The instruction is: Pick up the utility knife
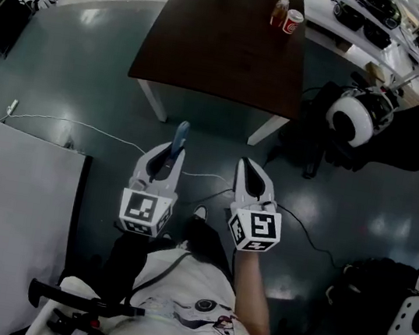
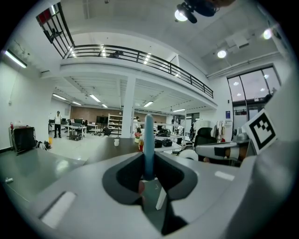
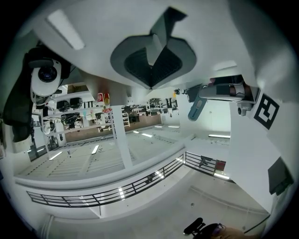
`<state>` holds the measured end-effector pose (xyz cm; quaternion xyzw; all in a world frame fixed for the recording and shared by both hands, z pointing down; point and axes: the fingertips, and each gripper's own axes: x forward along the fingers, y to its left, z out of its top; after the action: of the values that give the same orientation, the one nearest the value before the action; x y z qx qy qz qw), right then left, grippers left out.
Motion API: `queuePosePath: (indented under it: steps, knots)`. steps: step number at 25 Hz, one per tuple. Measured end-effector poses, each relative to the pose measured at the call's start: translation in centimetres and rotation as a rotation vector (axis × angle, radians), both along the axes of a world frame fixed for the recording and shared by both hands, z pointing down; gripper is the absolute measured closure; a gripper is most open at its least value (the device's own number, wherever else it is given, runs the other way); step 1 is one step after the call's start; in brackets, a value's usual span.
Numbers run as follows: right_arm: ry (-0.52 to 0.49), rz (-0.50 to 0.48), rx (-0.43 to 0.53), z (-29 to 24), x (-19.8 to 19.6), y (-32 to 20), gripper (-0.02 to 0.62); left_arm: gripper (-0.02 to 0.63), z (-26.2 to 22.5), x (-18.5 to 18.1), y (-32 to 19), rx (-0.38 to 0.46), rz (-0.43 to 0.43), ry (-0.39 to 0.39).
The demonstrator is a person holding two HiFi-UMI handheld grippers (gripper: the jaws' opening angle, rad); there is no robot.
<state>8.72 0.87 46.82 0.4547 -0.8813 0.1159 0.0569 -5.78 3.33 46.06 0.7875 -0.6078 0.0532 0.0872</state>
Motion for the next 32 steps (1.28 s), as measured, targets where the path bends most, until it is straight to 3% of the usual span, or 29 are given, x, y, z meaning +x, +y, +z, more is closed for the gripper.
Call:
queuePosePath:
  steps: [19, 27, 32]
  knots:
    - [0.062, -0.027, 0.047, -1.0, -6.6, 14.1, 0.594, 0.538, -0.8, -5.6, 13.7, 0.049, -0.009, 0.042]
    - [0.056, 0.018, 0.116, -3.4, -5.4, 14.6, 0.594, 0.537, -3.6, -6.5, 15.3, 0.105, -0.036, 0.029]
    - [0.039, 0.032, 0.165, -5.4, -4.0, 14.3, 0.594, 0.537, -5.0, -4.8, 14.7, 0.13, -0.015, 0.014]
